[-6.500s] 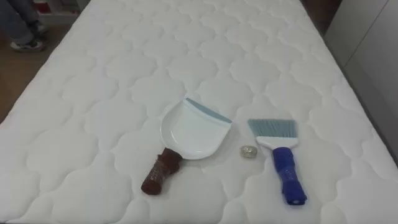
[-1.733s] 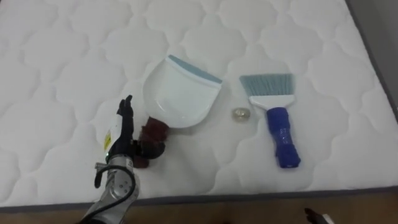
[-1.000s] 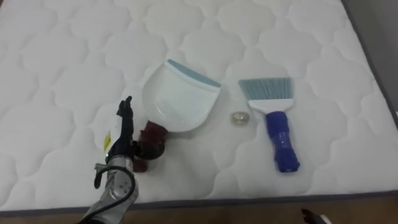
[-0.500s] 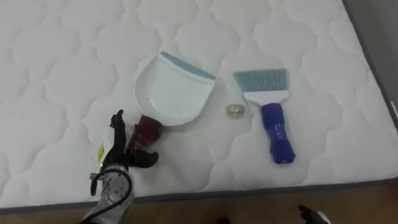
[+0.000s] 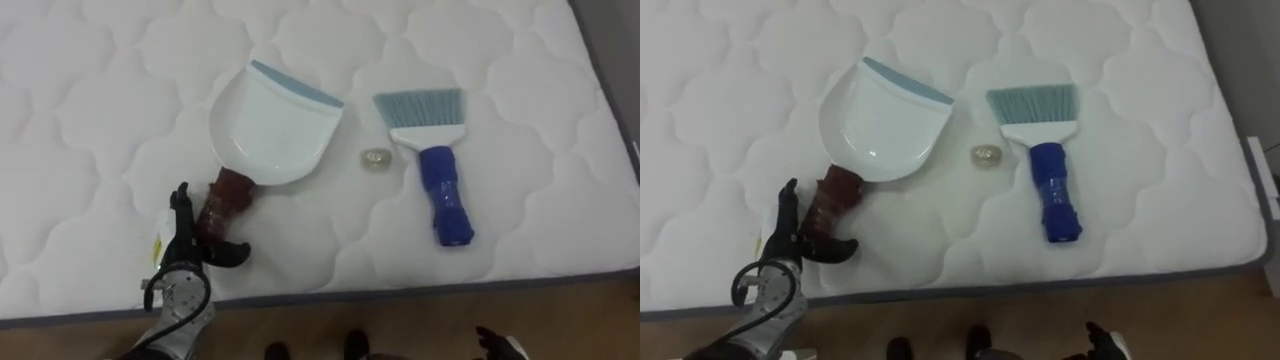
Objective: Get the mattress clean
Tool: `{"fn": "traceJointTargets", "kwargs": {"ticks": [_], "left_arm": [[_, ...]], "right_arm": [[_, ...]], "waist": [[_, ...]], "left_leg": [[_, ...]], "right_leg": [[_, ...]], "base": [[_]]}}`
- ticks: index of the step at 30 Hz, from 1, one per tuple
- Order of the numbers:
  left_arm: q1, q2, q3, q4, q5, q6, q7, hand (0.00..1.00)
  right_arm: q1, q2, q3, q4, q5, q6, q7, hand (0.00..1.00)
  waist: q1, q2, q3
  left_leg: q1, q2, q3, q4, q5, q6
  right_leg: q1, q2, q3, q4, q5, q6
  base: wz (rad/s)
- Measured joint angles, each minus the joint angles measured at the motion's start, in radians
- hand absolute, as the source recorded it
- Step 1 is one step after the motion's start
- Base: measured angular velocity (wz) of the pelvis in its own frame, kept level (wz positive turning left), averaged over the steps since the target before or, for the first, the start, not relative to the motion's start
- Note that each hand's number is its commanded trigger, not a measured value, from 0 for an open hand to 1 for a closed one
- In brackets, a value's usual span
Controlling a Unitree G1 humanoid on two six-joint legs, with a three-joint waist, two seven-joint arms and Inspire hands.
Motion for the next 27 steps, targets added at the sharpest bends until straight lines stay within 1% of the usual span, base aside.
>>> {"fn": "traceJointTargets", "kwargs": {"ticks": [4, 9, 11, 14, 16, 20, 24, 27], "left_arm": [[-0.018, 0.001, 0.002, -0.001, 0.000, 0.000, 0.015, 0.00], [-0.051, 0.000, 0.002, -0.002, 0.001, -0.001, 0.015, 0.00], [-0.058, 0.004, 0.002, -0.005, 0.001, -0.006, 0.015, 0.00], [-0.068, 0.004, 0.002, -0.005, 0.002, -0.016, 0.016, 0.00], [-0.070, 0.004, 0.002, -0.005, 0.002, -0.023, 0.019, 0.00], [-0.070, 0.003, 0.002, -0.005, 0.001, -0.023, 0.032, 0.00], [-0.070, -0.001, 0.001, -0.002, -0.002, -0.023, 0.034, 0.00], [-0.069, -0.004, 0.000, 0.005, -0.021, -0.022, 0.034, 0.00]], "right_arm": [[-0.001, 0.003, 0.000, 0.000, -0.001, -0.008, -0.002, 0.00], [0.001, 0.003, 0.000, 0.000, -0.002, -0.010, -0.004, 0.00], [0.003, 0.002, 0.000, 0.000, -0.001, -0.013, -0.001, 0.00], [0.008, 0.000, 0.000, 0.000, -0.002, -0.019, 0.006, 0.00], [0.010, 0.000, 0.000, 0.000, -0.002, -0.018, 0.007, 0.00], [0.014, 0.000, 0.000, -0.001, 0.004, -0.018, 0.016, 0.00], [0.012, 0.000, 0.000, -0.006, 0.011, -0.017, 0.016, 0.00], [0.008, 0.003, -0.001, -0.018, 0.011, -0.017, 0.017, 0.00]], "waist": [[-0.017, 0.000, 0.0000], [-0.031, 0.000, 0.0000], [-0.044, 0.000, 0.0000], [-0.050, -0.002, 0.0010], [-0.052, -0.003, 0.0020], [-0.054, -0.009, 0.0052], [-0.057, -0.009, 0.0054], [-0.069, -0.009, 0.0053]], "left_leg": [[-0.017, -0.006, -0.001, 0.011, -0.001, -0.002], [-0.038, -0.004, 0.001, 0.031, -0.003, -0.004], [-0.034, -0.006, 0.003, 0.033, -0.003, -0.004], [-0.029, -0.005, 0.011, 0.035, -0.003, -0.004], [-0.028, -0.005, 0.017, 0.036, -0.003, -0.004], [-0.029, -0.001, 0.023, 0.036, -0.003, -0.004], [-0.045, 0.001, 0.021, 0.043, -0.003, -0.005], [-0.051, 0.005, 0.022, 0.049, -0.008, -0.007]], "right_leg": [[-0.028, -0.009, 0.001, 0.033, -0.018, -0.003], [-0.052, -0.012, 0.001, 0.059, -0.026, -0.009], [-0.052, -0.016, 0.003, 0.068, -0.030, -0.009], [-0.053, -0.018, 0.006, 0.076, -0.031, -0.011], [-0.054, -0.019, 0.008, 0.081, -0.032, -0.011], [-0.058, -0.018, 0.010, 0.086, -0.033, -0.012], [-0.070, -0.016, 0.008, 0.087, -0.032, -0.014], [-0.069, -0.011, 0.007, 0.081, -0.032, -0.014]], "base": [[0.05], [0.00], [0.00], [-0.03], [-0.04], [-0.01], [0.01], [0.01]]}}
